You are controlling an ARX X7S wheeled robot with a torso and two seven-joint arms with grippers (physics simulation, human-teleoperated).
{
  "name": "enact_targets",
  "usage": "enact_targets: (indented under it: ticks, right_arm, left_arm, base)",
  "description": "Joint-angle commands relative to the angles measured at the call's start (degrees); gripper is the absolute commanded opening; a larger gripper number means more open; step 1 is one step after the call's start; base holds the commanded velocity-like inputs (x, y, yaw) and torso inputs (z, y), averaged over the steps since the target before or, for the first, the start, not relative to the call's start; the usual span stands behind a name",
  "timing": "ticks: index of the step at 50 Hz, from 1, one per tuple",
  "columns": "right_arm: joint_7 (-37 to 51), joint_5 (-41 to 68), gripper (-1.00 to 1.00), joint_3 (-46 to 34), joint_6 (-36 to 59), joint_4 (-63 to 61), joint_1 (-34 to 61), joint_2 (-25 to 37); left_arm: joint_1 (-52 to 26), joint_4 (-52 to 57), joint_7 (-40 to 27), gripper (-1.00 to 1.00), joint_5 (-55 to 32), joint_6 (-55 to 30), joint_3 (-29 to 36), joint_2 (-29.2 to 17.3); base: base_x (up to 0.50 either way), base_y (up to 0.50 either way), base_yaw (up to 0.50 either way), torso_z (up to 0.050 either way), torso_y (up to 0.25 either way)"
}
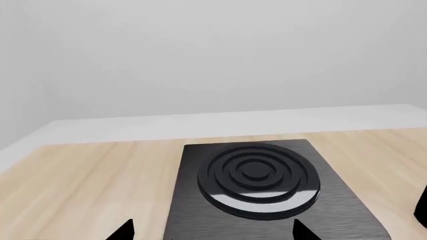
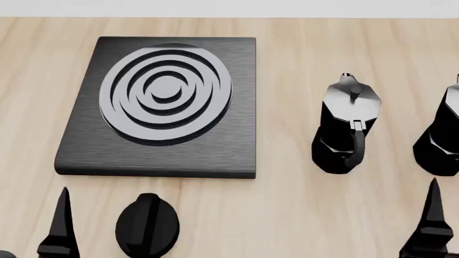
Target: Put the right moka pot on the stove.
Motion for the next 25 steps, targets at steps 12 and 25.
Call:
enact_targets:
  ticks: [12, 25]
  right_arm:
    - [-0.7, 6.3, 1.0, 1.4, 5.2, 6.2, 7.3, 4.1]
    - [-1.6, 4.6, 1.0, 0.1, 4.6, 10.0, 9.3, 4.1]
  left_arm:
    - [-0.5, -0.2, 0.0, 1.0, -2.2, -0.4, -0.6, -0.2]
    - [-0.2, 0.0, -0.4, 1.0, -2.5, 0.0, -0.8, -0.3]
  base:
    - [0.0, 0.0, 0.0, 0.0, 0.0]
    - [0.0, 0.0, 0.0, 0.0, 0.0]
